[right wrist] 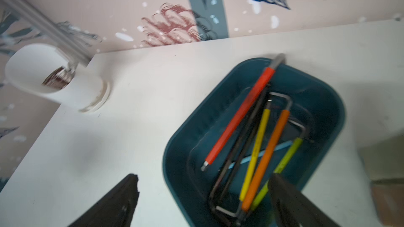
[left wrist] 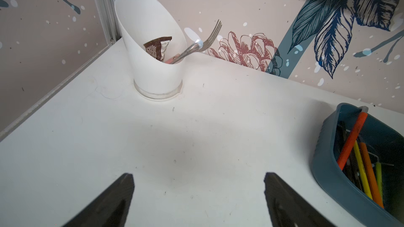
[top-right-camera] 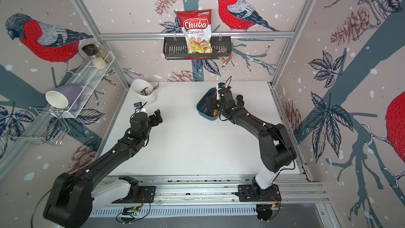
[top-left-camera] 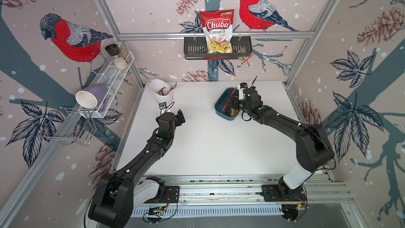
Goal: Put the hex key on the desktop into the storage box
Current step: Adjust the Allen key in the storage box.
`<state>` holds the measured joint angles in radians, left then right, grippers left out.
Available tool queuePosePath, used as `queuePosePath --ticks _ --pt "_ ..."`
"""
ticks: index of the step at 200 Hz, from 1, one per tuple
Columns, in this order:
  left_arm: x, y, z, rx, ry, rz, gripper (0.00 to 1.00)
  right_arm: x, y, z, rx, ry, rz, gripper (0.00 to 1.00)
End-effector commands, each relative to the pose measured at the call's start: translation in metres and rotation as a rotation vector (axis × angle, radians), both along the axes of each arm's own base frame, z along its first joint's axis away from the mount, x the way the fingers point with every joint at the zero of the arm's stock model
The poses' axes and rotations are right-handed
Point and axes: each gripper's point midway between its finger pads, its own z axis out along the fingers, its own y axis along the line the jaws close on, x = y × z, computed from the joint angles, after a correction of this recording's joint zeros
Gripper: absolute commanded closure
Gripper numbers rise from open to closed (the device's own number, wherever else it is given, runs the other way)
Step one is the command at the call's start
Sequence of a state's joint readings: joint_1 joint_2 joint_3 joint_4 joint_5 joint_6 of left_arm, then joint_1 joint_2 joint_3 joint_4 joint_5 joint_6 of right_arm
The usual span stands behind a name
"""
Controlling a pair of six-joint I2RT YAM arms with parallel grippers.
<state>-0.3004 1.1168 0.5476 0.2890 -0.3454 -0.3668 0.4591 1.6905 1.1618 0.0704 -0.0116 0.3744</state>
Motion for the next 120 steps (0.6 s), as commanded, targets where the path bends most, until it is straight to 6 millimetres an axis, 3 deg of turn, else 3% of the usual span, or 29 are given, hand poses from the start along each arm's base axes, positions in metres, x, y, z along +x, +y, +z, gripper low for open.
queuePosePath --ticks 1,43,78,120 --pt "0.006 0.001 0.02 -0.02 -0.092 0.016 0.04 0.017 -0.025 -0.012 0.075 0.089 -0.123 0.16" --pt "0.021 -0.011 0.0 -0.023 0.001 -0.02 0.04 0.045 -0.004 -0.053 0.087 0.187 -0.096 0.33" --pt "0.024 -0.017 -0.009 -0.047 0.04 -0.038 0.04 0.076 0.0 -0.084 0.069 0.21 -0.139 0.4" --pt "0.023 -0.019 -0.014 -0.052 0.057 -0.046 0.04 0.101 0.01 -0.102 0.057 0.197 -0.146 0.45"
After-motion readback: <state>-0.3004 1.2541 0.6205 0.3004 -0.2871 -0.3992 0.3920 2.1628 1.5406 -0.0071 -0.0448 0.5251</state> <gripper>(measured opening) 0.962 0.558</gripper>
